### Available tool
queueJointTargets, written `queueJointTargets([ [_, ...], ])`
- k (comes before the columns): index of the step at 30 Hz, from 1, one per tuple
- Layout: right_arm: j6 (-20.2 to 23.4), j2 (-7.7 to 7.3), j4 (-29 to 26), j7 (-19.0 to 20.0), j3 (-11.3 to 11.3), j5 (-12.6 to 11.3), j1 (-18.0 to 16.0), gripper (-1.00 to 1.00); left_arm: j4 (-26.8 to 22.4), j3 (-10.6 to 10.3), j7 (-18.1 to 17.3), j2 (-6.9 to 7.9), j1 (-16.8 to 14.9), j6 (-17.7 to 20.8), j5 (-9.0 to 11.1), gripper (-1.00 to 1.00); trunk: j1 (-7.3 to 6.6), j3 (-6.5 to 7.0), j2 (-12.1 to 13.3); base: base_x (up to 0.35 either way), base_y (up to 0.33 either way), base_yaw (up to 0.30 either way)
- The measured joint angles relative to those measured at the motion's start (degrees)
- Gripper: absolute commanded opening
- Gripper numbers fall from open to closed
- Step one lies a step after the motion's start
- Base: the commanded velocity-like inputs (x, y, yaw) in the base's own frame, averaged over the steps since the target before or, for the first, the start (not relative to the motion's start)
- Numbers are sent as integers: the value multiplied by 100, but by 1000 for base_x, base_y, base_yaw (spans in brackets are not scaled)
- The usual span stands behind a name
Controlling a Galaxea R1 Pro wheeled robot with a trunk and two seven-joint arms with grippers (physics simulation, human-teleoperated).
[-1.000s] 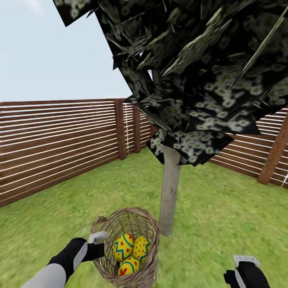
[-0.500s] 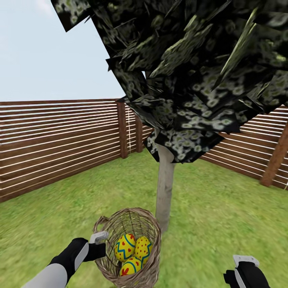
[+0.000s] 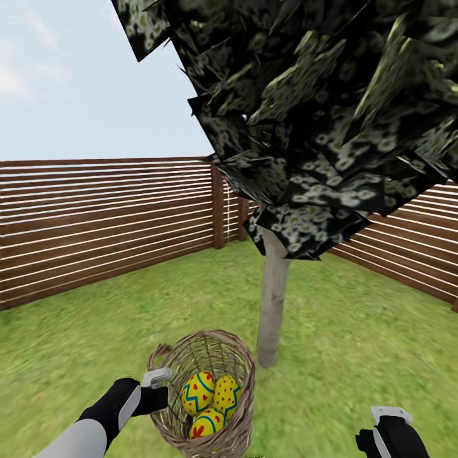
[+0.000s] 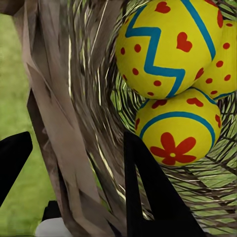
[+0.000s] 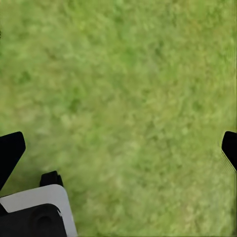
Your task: Take the three Easter eggs out of the wicker basket on the lawn in the garden, then place them on the lawn next to a single tree (choose any tree) so that all three eggs are next to the same tree and none are left in the basket.
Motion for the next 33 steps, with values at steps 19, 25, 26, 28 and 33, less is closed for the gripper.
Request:
queueJointTargets([
  [19,7,-8,1,3,-1,-10,1,100,-41,58,9,89,-2,-7,12,-100,-1,0,0,-62,-53,150],
  [25,7,-10,1,12,-14,-22,1,100,-87,70,30,301,-3,23,-31,-100,-1,0,-1,0,0,0],
  [26,7,-7,1,12,-11,-19,1,100,-85,54,23,345,-2,24,-93,-100,-1,0,0,0,0,0],
  [28,7,-2,1,18,-3,-23,1,100,-90,68,0,457,-3,41,-2,-100,-1,0,-1,0,0,0],
  [33,16,7,6,31,0,-37,1,100,-90,61,-12,753,0,51,-3,-100,-1,-1,0,0,0,0],
])
